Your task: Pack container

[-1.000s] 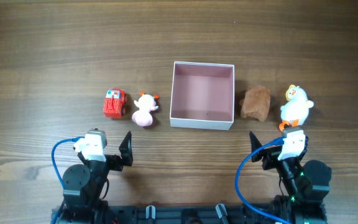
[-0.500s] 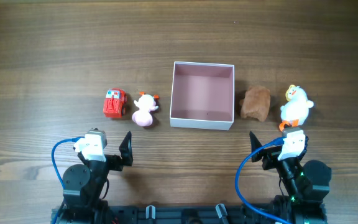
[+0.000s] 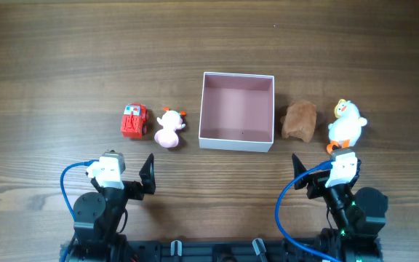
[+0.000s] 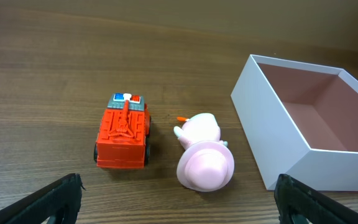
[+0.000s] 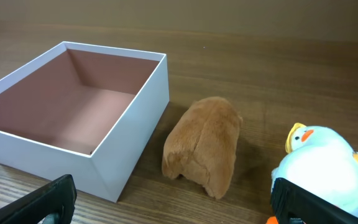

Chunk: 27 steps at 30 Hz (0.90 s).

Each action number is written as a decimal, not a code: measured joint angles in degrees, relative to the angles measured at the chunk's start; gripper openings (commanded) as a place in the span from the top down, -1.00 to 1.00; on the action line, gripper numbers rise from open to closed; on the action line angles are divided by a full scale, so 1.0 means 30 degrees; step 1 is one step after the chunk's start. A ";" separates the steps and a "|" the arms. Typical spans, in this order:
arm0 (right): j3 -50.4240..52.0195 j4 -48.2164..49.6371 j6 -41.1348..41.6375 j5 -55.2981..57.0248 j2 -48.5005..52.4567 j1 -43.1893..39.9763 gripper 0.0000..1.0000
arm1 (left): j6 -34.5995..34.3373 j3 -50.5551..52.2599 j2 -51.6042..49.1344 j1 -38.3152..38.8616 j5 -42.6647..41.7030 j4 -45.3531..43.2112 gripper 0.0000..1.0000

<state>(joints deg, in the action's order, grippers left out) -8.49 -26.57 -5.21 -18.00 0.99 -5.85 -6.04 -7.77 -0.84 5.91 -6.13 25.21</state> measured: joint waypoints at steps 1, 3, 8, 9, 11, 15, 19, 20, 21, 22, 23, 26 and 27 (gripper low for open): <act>0.0000 0.0000 0.0000 0.0000 0.0000 0.0000 -0.99 | -0.0029 0.0007 0.0000 0.0007 -0.0146 0.0000 -1.00; 0.0000 0.0000 0.0000 0.0000 0.0000 0.0007 -0.99 | -0.0503 0.0007 0.0000 0.0007 -0.0882 0.0000 -1.00; 0.0000 0.0000 0.0007 0.0000 0.0000 0.0000 -0.99 | -0.2739 0.0000 0.0000 0.0000 -0.1982 0.0000 -0.99; 0.0000 0.0000 0.0000 0.0000 0.0000 0.0000 -0.99 | -0.2936 0.0000 0.0000 0.0007 -0.1836 0.0007 -0.99; 0.0000 0.0000 0.0007 0.0000 0.0000 0.0000 -0.99 | -0.3177 0.0007 0.0000 0.0007 -0.0634 0.0007 -0.99; 0.0000 0.0000 0.0000 0.0000 0.0000 0.0007 -0.99 | -0.3271 0.0000 0.0000 0.0007 0.2455 0.0007 -1.00; 0.0000 0.0000 0.0007 0.0000 0.0000 0.0000 -0.99 | -0.3322 0.0007 0.0000 0.0000 0.3184 0.0007 -1.00; 0.0000 0.0000 0.0007 0.0000 0.0000 0.0007 -1.00 | -0.3330 0.0007 0.0000 0.0000 0.3264 0.0000 -1.00; 0.0000 0.0000 0.0000 0.0000 0.0000 0.0000 -1.00 | -0.3330 0.0000 0.0000 0.0007 0.3279 0.0007 -1.00; 0.0000 0.0000 0.0000 0.0000 0.0000 0.0000 -0.99 | -0.3366 0.0007 0.0000 0.0007 0.3242 0.0007 -0.99; 0.0000 0.0000 0.0007 0.0000 0.0000 0.0000 -0.99 | -0.3410 0.0000 0.0000 0.0007 0.3191 0.0007 -1.00; 0.0000 0.0000 0.0000 0.0000 0.0000 0.0007 -0.99 | -0.4284 0.0000 -0.0007 0.0007 0.2557 0.0000 -0.99; 0.0000 0.0000 0.0000 0.0000 0.0000 0.0007 -0.99 | -0.4699 0.0000 -0.0109 0.0007 0.2353 -0.0007 -0.99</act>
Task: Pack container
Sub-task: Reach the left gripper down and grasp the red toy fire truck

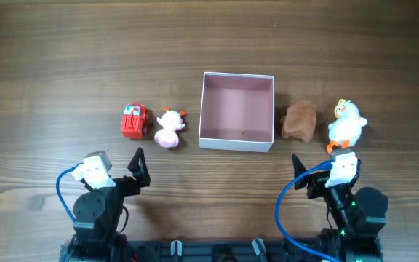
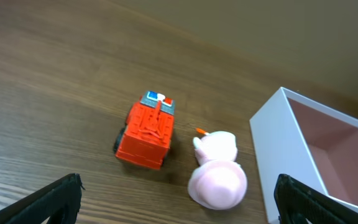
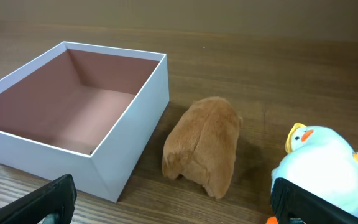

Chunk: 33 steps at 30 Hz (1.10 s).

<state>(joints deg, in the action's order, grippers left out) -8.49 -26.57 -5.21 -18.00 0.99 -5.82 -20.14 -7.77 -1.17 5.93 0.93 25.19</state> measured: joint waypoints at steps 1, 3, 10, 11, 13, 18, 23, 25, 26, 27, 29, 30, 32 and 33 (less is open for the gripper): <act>0.0000 0.0007 0.0007 0.0000 0.0000 -0.0007 -0.99 | -0.0204 -0.0095 -0.0306 0.0000 -0.0117 0.0095 -0.99; 0.0007 -0.0036 0.0000 0.0000 -0.0029 0.0000 -0.99 | -0.0379 -0.2375 -0.2601 0.0000 -0.0124 0.1035 -0.99; 0.0036 0.0015 0.0007 0.0000 -0.0036 0.0000 -1.00 | 0.1851 -1.5096 -1.6903 -0.0007 0.0561 0.4983 -1.00; 0.0036 0.0000 0.0007 0.0000 -0.0022 0.0000 -0.99 | 0.2004 -1.6852 -1.8957 0.0000 0.0729 0.5799 -0.99; 0.0036 0.0015 0.0007 0.0000 -0.0022 0.0000 -0.99 | 0.2157 -1.9737 -2.2513 0.0000 0.0896 0.7563 -0.99; 0.0036 0.0015 0.0007 0.0000 -0.0036 0.0000 -0.99 | 0.2273 -2.2039 -2.8450 -0.0007 0.0976 0.8612 -1.00; 0.0036 0.0022 0.0007 0.0000 -0.0036 0.0000 -0.99 | 0.2470 -2.2039 -3.0862 -0.0007 0.0969 0.8619 -0.94; 0.0036 0.0015 0.0007 0.0000 -0.0036 0.0000 -1.00 | 0.2871 -2.2039 -3.0862 -0.0022 0.0962 0.8582 -0.84; 0.0036 0.0015 0.0007 0.0000 -0.0036 0.0000 -1.00 | 0.3191 -2.2039 -3.0862 -0.0022 0.0969 0.8473 -0.80; 0.0036 0.0015 0.0007 0.0000 -0.0036 0.0000 -0.99 | 0.3461 -2.2032 -3.0862 -0.0022 0.0969 0.8408 -0.80; 0.0036 0.0015 0.0007 0.0000 -0.0036 0.0000 -0.99 | 0.4153 -2.2003 -3.1030 -0.0022 0.0962 0.8400 -0.75; 0.0036 0.0015 0.0007 0.0000 -0.0036 0.0000 -0.99 | 0.4539 -2.1995 -3.1336 -0.0022 0.0969 0.8393 -0.75; 0.0036 0.0015 0.0007 0.0000 -0.0036 0.0000 -0.99 | 0.5078 -2.1959 -3.1984 -0.0022 0.0969 0.8393 -0.76; 0.0036 0.0015 0.0007 0.0000 -0.0036 0.0000 -0.99 | 0.5319 -2.1930 -3.2377 -0.0022 0.0976 0.8386 -0.80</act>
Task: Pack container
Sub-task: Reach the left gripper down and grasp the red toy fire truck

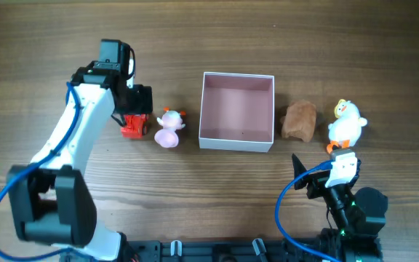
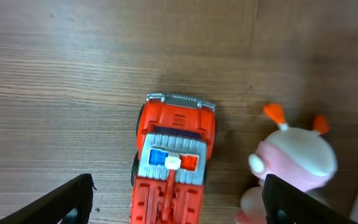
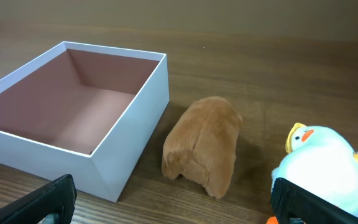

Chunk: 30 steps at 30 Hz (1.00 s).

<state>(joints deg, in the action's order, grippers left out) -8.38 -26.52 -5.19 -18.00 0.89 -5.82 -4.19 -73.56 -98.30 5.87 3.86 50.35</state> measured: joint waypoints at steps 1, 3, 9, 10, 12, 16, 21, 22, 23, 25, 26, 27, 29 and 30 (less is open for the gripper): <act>0.0000 0.0000 0.0000 0.0000 0.0000 0.0000 -0.99 | 0.0277 0.0022 -0.0379 0.0000 0.0000 -0.0029 -0.83; 0.0000 0.0000 0.0000 0.0000 0.0000 0.0000 -0.99 | 0.0648 0.0036 -0.0816 0.0000 0.0058 -0.0233 -0.85; 0.0000 0.0000 0.0000 0.0000 0.0000 0.0000 -0.99 | 0.0903 0.0036 -0.1974 0.0000 0.0066 -0.0583 -0.87; 0.0000 0.0000 0.0000 0.0000 0.0000 0.0000 -0.99 | 0.0954 0.0036 -0.2339 0.0000 0.0073 -0.0612 -0.87; 0.0000 0.0000 0.0000 0.0000 0.0000 0.0000 -0.99 | 0.0998 0.0036 -0.2725 0.0000 0.0073 -0.0699 -0.87; 0.0000 0.0000 0.0000 0.0000 0.0000 0.0000 -0.99 | 0.1027 0.0036 -0.3126 0.0000 0.0073 -0.1005 -0.87; 0.0000 0.0000 0.0000 0.0000 0.0000 0.0000 -0.99 | 0.1027 0.0036 -0.3271 0.0000 0.0073 -0.1013 -0.86; 0.0000 0.0000 0.0000 0.0000 0.0000 0.0000 -0.99 | 0.1027 0.0036 -0.3271 0.0000 0.0073 -0.1013 -0.86; 0.0000 0.0000 0.0000 0.0000 0.0000 0.0000 -0.99 | 0.1027 0.0036 -0.3271 0.0000 0.0073 -0.1013 -0.93; 0.0000 0.0000 0.0000 0.0000 0.0000 0.0000 -0.99 | 0.1049 0.0036 -0.3279 0.0000 0.0080 -0.1013 -0.91; 0.0000 0.0000 0.0000 0.0000 0.0000 0.0000 -0.99 | 0.1042 0.0036 -0.3293 0.0000 0.0073 -0.1020 -0.91; 0.0000 0.0000 0.0000 0.0000 0.0000 0.0000 -0.99 | 0.1042 0.0036 -0.3366 0.0000 0.0080 -0.1013 -0.90; 0.0000 0.0000 0.0000 0.0000 0.0000 0.0000 -0.99 | 0.1042 0.0036 -0.3636 0.0000 0.0080 -0.1005 -0.86; 0.0000 0.0000 0.0000 0.0000 0.0000 0.0000 -0.99 | 0.1049 0.0036 -0.3708 0.0000 0.0080 -0.1005 -0.84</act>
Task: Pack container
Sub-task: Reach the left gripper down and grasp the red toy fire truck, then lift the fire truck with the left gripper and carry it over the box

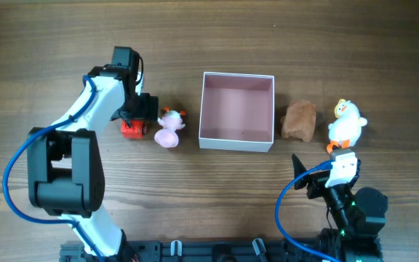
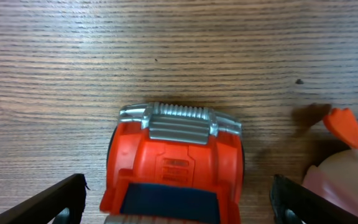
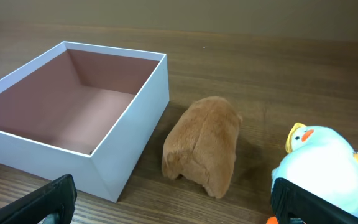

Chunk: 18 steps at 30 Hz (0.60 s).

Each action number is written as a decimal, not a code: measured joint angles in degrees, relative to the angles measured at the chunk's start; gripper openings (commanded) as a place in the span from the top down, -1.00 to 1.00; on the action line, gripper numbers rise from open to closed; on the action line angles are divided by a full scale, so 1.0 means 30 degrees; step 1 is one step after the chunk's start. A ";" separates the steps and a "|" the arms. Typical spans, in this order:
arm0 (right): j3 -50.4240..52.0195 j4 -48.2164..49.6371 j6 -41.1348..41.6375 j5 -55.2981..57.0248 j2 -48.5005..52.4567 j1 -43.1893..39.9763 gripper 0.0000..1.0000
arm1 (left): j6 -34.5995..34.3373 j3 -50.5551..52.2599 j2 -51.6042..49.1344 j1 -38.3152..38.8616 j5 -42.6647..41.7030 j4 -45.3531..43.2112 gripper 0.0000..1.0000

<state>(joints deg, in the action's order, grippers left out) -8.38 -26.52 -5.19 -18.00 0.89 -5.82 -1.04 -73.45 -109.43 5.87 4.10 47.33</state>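
A white box with a pink inside (image 1: 237, 110) (image 3: 73, 118) stands open at the table's middle. Left of it lie a pink plush toy (image 1: 169, 128) (image 2: 347, 183) and a red toy fire truck (image 1: 132, 127) (image 2: 174, 174). My left gripper (image 1: 138, 113) (image 2: 176, 214) is lowered over the truck, open, its fingers (image 2: 55, 202) on either side of it. Right of the box sit a brown plush (image 1: 300, 120) (image 3: 205, 145) and a white duck toy (image 1: 346, 124) (image 3: 328, 171). My right gripper (image 1: 318, 175) (image 3: 173, 218) rests open near the front edge.
The wooden table (image 1: 49, 44) stretches bare behind the toys. The left arm reaches from the front left across to the truck. Blue cables loop at both arm bases.
My left gripper has dropped closer onto the red fire truck, which now fills the left wrist view between the open fingers. The right arm has not moved.
Both grippers rested open at the front edge, the toys lined up beside the box. The left arm then turned a little toward the truck, then was stretched out above the truck, and now sits low around it. Right arm stayed still.
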 measured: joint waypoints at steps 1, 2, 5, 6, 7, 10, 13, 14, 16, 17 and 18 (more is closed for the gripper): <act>0.0000 0.0000 0.0000 0.0000 0.0000 0.0000 -0.99 | -0.0007 0.0000 -0.0036 0.0000 -0.0007 0.0000 -0.82; 0.0000 0.0000 0.0000 0.0000 0.0000 0.0000 -0.99 | -0.0007 0.0000 -0.0066 0.0000 -0.0007 0.0007 -0.80; 0.0000 0.0000 0.0000 0.0000 0.0000 0.0000 -0.99 | 0.0000 0.0000 -0.0066 0.0000 -0.0007 0.0000 -0.78; 0.0000 0.0000 0.0000 0.0000 0.0000 0.0000 -0.99 | -0.0007 0.0000 -0.0066 0.0000 -0.0007 0.0000 -0.75; 0.0000 0.0000 0.0000 0.0000 0.0000 0.0000 -0.99 | -0.0007 0.0000 -0.0066 0.0000 -0.0007 0.0000 -0.59; 0.0000 0.0000 0.0000 0.0000 0.0000 0.0000 -0.99 | 0.0044 0.0175 -0.0066 0.0000 -0.0007 0.0022 -0.27; 0.0000 0.0000 0.0000 0.0000 0.0000 0.0000 -0.99 | 0.0182 0.0291 -0.0066 0.0000 0.0058 0.0146 -0.26; 0.0000 0.0000 0.0000 0.0000 0.0000 0.0000 -0.99 | 0.0182 0.0291 -0.0066 0.0000 0.0058 0.0146 -0.25; 0.0000 0.0000 0.0000 0.0000 0.0000 0.0000 -0.99 | 0.0182 0.0291 -0.0066 0.0000 0.0058 0.0146 -0.15; 0.0000 0.0000 0.0000 0.0000 0.0000 0.0000 -0.99 | 0.0182 0.0291 -0.0066 0.0000 0.0058 0.0153 -0.12; 0.0000 0.0000 0.0000 0.0000 0.0000 0.0000 -0.99 | 0.0204 0.0284 -0.0066 0.0000 0.0058 0.0153 -0.08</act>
<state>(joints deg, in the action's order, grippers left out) -8.38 -26.52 -5.19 -18.00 0.89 -5.82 -0.43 -72.60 -109.62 5.87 4.27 47.79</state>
